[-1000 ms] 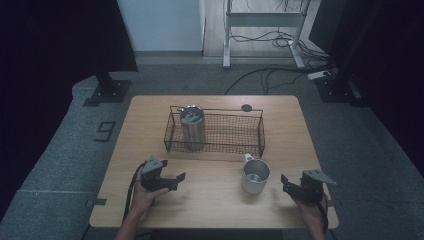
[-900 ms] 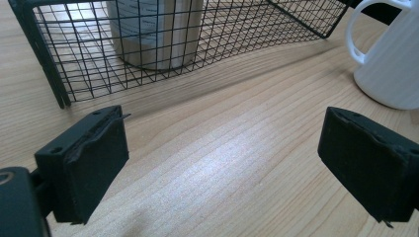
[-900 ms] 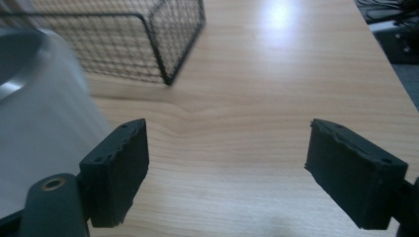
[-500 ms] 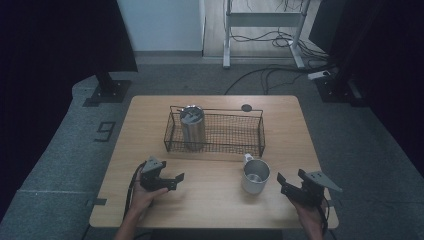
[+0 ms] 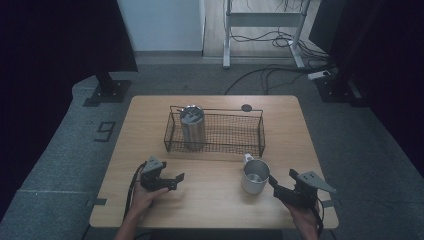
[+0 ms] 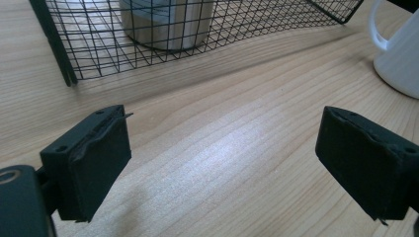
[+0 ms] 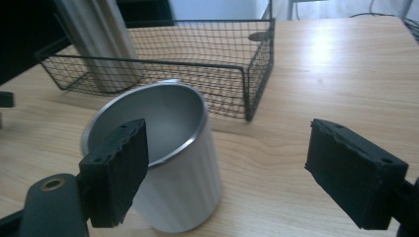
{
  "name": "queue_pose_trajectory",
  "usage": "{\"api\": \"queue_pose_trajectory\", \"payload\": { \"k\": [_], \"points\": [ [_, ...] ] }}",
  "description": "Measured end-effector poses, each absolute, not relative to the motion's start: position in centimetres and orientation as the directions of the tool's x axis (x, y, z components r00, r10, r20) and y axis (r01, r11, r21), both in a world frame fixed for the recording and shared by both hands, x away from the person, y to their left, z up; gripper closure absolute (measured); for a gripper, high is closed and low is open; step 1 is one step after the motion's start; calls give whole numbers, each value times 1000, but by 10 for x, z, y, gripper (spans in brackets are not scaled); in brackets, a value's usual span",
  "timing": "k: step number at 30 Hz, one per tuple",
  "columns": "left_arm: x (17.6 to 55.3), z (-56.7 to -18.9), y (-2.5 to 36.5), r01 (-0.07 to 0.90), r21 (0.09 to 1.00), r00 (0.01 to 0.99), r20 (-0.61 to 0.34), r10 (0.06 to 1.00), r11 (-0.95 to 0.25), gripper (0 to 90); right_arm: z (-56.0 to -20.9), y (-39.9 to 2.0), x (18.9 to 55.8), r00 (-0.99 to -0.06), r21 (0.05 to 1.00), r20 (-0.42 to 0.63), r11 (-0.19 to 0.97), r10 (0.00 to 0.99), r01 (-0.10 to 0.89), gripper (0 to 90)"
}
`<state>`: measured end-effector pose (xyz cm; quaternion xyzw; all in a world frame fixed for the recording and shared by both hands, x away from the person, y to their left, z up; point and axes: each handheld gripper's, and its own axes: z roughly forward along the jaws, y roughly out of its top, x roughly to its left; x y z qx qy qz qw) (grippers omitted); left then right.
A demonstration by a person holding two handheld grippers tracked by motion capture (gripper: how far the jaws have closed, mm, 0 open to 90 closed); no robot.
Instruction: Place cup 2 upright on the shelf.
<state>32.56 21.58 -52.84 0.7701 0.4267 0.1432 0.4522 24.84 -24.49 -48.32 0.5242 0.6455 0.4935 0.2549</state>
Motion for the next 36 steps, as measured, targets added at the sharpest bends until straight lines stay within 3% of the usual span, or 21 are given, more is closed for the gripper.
{"api": "queue_pose_trajectory", "payload": {
  "k": [29, 36],
  "points": [
    [324, -531, 212, 507, 826, 613, -143, 777, -247, 91, -486, -207, 253, -402, 899, 171, 24, 900, 437, 125],
    [324, -532, 211, 509, 824, 613, -144, 777, -250, 92, -490, -201, 257, -403, 891, 172, 33, 899, 454, 62]
  ]
}}
